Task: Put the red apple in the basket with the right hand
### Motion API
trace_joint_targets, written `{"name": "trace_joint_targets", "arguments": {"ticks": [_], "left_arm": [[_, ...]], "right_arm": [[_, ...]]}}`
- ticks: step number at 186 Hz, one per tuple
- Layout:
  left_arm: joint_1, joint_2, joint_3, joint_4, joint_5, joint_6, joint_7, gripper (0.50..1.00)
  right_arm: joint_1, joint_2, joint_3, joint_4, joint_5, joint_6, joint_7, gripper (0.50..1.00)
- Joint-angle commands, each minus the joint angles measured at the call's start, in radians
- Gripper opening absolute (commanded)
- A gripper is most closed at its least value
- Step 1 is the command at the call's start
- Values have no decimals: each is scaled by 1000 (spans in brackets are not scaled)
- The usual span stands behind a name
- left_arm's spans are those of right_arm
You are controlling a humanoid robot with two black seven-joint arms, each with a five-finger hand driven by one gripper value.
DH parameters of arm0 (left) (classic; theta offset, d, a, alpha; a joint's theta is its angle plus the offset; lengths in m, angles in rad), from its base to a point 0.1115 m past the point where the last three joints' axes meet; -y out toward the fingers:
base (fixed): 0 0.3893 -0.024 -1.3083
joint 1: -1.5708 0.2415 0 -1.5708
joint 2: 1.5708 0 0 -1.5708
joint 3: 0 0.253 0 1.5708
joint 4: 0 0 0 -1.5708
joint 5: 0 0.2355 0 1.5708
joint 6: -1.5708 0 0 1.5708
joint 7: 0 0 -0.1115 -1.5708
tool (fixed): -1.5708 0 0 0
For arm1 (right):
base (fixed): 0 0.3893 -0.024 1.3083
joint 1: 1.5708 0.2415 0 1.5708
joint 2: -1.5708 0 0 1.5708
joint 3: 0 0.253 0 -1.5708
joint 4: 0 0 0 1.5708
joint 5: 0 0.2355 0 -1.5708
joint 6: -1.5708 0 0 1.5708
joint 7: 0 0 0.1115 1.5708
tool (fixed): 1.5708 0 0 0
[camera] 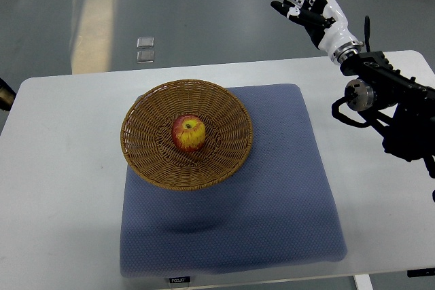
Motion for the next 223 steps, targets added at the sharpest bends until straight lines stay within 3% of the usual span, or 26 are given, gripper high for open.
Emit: {"name": "trace_joint_targets", "arguments": {"ticks": [1, 59, 223], "left_arm": [[0, 0, 0, 0, 0, 0, 0, 1000], [0, 0, 0, 0, 0, 0, 0, 1000], [0, 0, 0, 0, 0, 0, 0, 1000]], "right_arm": [[-26, 3, 0, -10, 96, 0, 1, 919], [-66, 8, 0, -28, 304, 19, -6, 919], [-125, 72, -4, -45, 197, 31, 7, 924]]}}
